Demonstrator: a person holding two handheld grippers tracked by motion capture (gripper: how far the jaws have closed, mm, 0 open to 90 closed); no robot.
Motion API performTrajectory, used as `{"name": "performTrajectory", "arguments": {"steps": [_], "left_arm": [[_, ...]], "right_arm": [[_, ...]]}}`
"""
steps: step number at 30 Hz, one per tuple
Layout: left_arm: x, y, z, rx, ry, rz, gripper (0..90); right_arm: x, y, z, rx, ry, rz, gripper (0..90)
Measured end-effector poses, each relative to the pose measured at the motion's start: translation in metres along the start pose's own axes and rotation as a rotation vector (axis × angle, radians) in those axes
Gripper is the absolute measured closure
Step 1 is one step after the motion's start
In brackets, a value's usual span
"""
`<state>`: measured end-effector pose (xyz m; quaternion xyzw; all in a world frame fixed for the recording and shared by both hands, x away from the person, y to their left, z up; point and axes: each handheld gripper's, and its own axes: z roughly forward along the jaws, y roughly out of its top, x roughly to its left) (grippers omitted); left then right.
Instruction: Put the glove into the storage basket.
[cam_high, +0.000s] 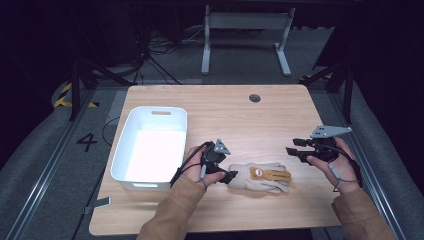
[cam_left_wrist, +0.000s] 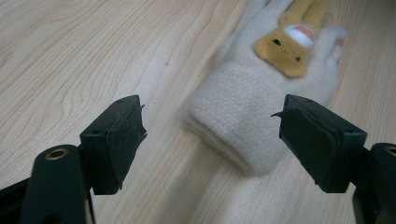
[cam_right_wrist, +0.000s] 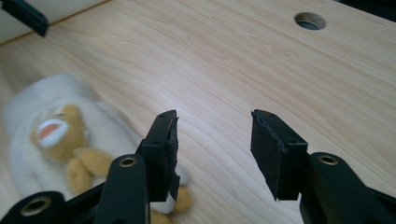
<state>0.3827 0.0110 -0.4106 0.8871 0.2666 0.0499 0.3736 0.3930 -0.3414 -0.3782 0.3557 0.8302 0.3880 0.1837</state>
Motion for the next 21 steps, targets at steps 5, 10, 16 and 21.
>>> {"name": "performTrajectory", "arguments": {"steps": [5,10,16,21], "left_arm": [[-0.001,0.000,0.000,-0.004,-0.002,-0.002,22.7],[-0.001,0.000,0.001,-0.001,-0.003,-0.002,22.1],[-0.002,0.002,0.003,-0.011,-0.018,-0.002,21.4],[-0.006,0.004,0.008,-0.033,-0.041,0.019,20.5]], "right_arm": [[-0.011,-0.006,-0.001,0.008,-0.067,0.057,49.2],[-0.020,-0.012,-0.001,0.019,-0.116,0.084,45.8],[-0.027,-0.017,0.000,0.031,-0.136,0.106,45.8],[-0.033,-0.021,0.000,0.040,-0.141,0.120,45.8]]}}
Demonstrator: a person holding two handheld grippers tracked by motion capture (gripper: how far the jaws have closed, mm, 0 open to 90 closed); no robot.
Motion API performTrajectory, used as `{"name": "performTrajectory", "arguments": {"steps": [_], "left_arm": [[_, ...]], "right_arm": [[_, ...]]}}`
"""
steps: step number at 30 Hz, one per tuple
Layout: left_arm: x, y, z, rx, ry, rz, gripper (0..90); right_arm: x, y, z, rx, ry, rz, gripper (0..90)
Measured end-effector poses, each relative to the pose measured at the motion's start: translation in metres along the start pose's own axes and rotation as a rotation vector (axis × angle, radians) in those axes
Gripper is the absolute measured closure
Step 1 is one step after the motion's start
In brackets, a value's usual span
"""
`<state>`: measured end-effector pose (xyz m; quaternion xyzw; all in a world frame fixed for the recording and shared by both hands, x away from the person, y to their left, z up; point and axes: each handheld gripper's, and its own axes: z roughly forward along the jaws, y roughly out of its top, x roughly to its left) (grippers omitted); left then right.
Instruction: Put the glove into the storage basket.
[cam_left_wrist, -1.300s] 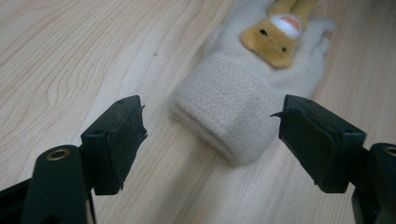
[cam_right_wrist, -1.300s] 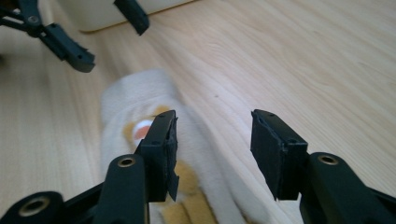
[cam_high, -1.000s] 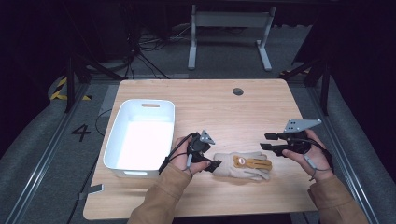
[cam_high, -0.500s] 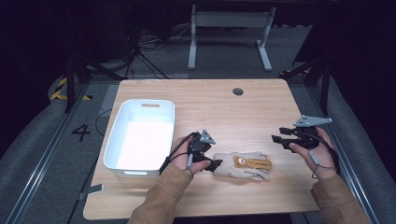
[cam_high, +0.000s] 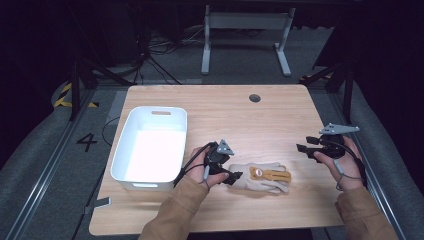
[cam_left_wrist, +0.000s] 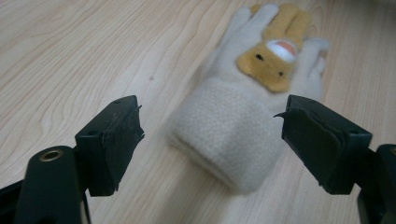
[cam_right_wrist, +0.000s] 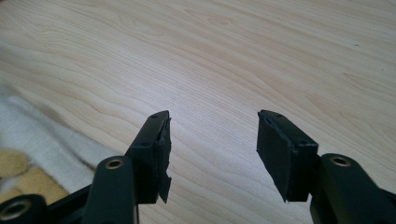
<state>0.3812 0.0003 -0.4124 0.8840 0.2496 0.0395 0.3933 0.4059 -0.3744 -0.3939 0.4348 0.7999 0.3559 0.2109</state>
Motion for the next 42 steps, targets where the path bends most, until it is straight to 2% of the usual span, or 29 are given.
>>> {"name": "performTrajectory", "arguments": {"steps": [3,7,14,21,25,30,35,42], "left_arm": [[-0.001,0.000,0.003,-0.005,-0.013,0.015,20.1],[-0.002,-0.002,0.013,-0.032,-0.068,0.021,19.3],[-0.005,-0.002,0.023,-0.042,-0.081,0.070,19.4],[-0.007,-0.003,0.031,-0.051,-0.100,0.099,19.1],[-0.009,-0.005,0.039,-0.024,-0.109,0.169,17.3],[-0.006,-0.007,0.046,-0.038,-0.124,0.186,17.1],[-0.007,-0.007,0.052,-0.028,-0.136,0.202,16.5],[-0.004,-0.008,0.060,-0.015,-0.150,0.190,16.1]], "right_arm": [[-0.003,-0.002,0.001,0.001,-0.002,0.009,45.8],[-0.002,-0.004,0.002,0.006,0.013,0.024,45.9],[0.001,-0.003,0.003,0.003,0.030,0.013,46.0],[0.001,-0.003,0.003,0.006,0.041,0.007,46.0],[0.002,-0.003,0.004,0.010,0.052,0.003,46.0],[0.007,-0.002,0.007,0.017,0.068,-0.024,45.9],[0.011,-0.002,0.007,0.017,0.085,-0.037,45.7],[0.014,-0.003,0.006,0.021,0.097,-0.054,45.1]]}}
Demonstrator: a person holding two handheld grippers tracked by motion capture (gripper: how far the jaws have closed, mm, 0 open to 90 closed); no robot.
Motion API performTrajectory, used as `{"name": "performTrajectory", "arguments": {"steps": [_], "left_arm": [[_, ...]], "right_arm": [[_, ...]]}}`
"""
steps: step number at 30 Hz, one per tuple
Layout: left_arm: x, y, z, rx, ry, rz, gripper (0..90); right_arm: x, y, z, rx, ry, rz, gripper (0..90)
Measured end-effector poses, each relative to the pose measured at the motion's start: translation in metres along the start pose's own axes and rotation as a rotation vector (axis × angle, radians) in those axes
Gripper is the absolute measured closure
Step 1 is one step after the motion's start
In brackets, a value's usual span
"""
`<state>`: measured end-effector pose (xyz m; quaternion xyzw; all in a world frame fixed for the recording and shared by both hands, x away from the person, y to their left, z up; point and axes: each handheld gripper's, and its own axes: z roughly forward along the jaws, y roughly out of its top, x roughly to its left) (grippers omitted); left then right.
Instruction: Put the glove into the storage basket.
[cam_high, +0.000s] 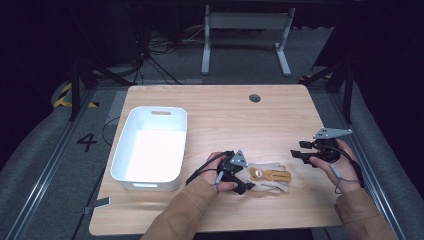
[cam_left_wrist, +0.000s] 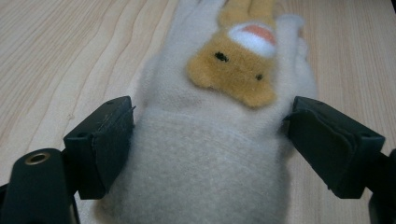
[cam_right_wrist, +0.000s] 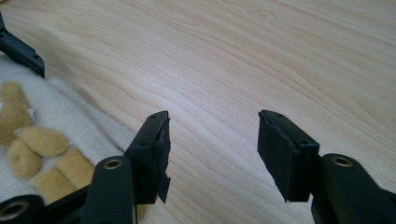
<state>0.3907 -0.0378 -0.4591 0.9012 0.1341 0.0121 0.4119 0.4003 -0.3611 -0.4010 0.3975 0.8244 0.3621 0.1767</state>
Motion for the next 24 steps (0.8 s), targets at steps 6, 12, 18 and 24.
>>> {"name": "performTrajectory", "arguments": {"steps": [6,12,18,24], "left_arm": [[0.001,-0.002,0.009,0.009,-0.008,0.018,15.6],[0.001,-0.003,0.015,0.015,-0.009,0.031,14.4],[-0.002,-0.002,0.017,0.052,0.003,0.033,13.7],[-0.005,0.001,0.020,0.081,0.017,0.071,11.8]], "right_arm": [[-0.001,-0.004,-0.003,0.005,-0.011,0.004,45.1],[-0.003,-0.006,-0.006,0.004,-0.014,0.010,45.0],[-0.002,-0.007,-0.003,0.012,-0.009,0.009,44.9],[-0.003,-0.007,-0.004,0.010,-0.014,0.011,44.9]]}}
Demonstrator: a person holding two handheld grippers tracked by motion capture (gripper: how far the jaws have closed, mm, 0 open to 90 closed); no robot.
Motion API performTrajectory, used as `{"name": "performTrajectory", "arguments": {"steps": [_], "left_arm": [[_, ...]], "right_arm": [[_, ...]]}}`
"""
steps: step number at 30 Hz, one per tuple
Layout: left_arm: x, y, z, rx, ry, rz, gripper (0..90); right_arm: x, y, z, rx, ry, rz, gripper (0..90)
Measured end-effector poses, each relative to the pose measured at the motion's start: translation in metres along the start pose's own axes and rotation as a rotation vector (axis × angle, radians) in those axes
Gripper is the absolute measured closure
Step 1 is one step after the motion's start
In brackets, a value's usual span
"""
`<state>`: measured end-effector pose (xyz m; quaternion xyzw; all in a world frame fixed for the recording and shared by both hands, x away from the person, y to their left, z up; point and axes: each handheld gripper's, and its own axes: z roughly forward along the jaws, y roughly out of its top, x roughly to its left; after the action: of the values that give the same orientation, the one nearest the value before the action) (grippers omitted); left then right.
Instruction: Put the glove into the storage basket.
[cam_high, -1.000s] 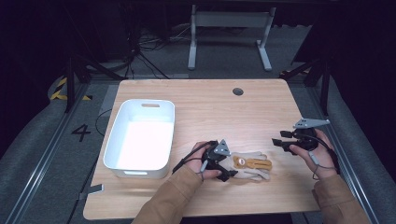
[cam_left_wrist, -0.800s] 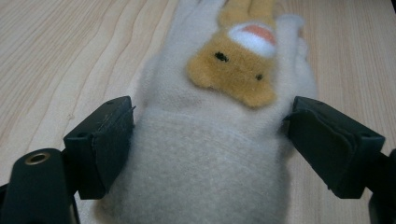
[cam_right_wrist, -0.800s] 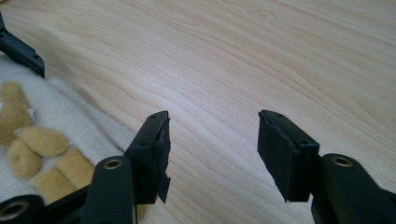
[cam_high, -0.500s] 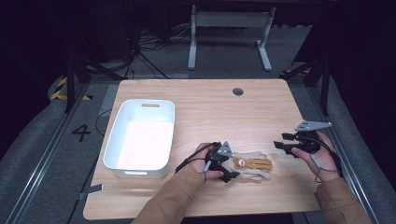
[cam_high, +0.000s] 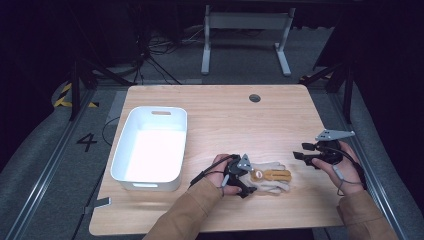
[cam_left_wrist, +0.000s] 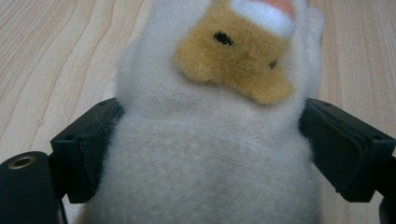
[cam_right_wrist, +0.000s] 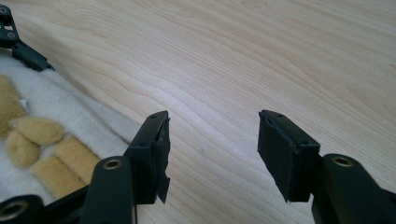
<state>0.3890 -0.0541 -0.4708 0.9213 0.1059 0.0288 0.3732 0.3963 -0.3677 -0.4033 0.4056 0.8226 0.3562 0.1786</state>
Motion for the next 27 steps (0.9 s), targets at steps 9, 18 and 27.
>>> {"name": "performTrajectory", "arguments": {"steps": [9,18,27], "left_arm": [[0.0023,-0.0002,-0.0005,-0.021,-0.003,0.026,22.0],[-0.0019,0.0025,-0.0048,-0.019,0.042,-0.020,59.6],[-0.0023,0.0045,-0.0058,-0.013,0.051,-0.084,68.6]], "right_arm": [[0.0003,-0.0003,0.0016,0.000,-0.001,-0.012,45.0],[0.0020,0.0003,0.0016,-0.005,0.003,-0.020,45.3],[0.0003,-0.0003,0.0011,-0.001,0.002,-0.036,47.6]]}}
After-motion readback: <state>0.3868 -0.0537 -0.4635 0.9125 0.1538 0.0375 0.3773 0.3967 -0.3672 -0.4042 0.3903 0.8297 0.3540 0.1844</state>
